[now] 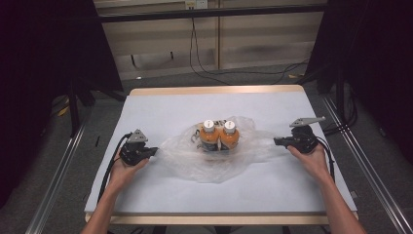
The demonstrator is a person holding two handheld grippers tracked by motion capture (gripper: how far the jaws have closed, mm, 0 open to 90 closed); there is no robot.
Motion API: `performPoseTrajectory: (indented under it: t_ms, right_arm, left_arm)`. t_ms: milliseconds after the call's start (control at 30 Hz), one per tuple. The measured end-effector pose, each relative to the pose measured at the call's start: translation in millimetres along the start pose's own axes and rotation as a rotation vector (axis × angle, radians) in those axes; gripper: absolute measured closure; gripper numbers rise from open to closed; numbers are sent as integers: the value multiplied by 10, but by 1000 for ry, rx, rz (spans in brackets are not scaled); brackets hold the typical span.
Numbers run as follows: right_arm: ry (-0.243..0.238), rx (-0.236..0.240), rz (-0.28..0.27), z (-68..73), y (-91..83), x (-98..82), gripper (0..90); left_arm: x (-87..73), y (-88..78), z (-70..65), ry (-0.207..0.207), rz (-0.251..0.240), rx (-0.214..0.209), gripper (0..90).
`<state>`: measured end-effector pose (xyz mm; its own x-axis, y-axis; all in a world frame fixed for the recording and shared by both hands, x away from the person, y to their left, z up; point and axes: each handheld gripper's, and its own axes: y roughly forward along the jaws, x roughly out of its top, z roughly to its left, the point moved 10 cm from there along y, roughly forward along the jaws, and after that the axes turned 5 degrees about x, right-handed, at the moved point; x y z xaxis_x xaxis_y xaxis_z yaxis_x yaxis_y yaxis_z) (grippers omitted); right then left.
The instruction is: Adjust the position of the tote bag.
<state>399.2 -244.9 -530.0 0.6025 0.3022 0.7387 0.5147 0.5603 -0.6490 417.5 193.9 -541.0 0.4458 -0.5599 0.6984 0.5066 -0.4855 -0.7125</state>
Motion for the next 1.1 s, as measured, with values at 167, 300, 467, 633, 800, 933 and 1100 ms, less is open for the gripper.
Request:
performPoseTrajectory:
  t_ms: [167, 300, 467, 633, 800, 933, 1100]
  right_arm:
    - [-9, -7, 58, -43, 69, -121, 900]
    - [-9, -20, 83, -79, 88, -192, 900]
    - [-24, -36, 85, -60, 91, -223, 896]
    - [-15, -39, 67, -76, 77, -201, 757]
    - [-7, -11, -10, -26, -11, -78, 553]
    - [-10, -4, -59, 14, -91, 5, 467]
    - [0, -1, -149, 42, -280, 172, 328]
  left_arm:
    - [-49, 60, -31, 11, 22, -21, 900]
    - [-88, 44, -28, 10, 24, -14, 900]
    - [-106, 19, -77, -8, 18, -30, 891]
    - [-50, -12, -102, -33, -24, -62, 799]
    - [50, -107, -80, -58, -86, -58, 650]
    - [96, -178, -45, -97, -124, -55, 608]
    - [188, -286, 18, -156, -197, -76, 433]
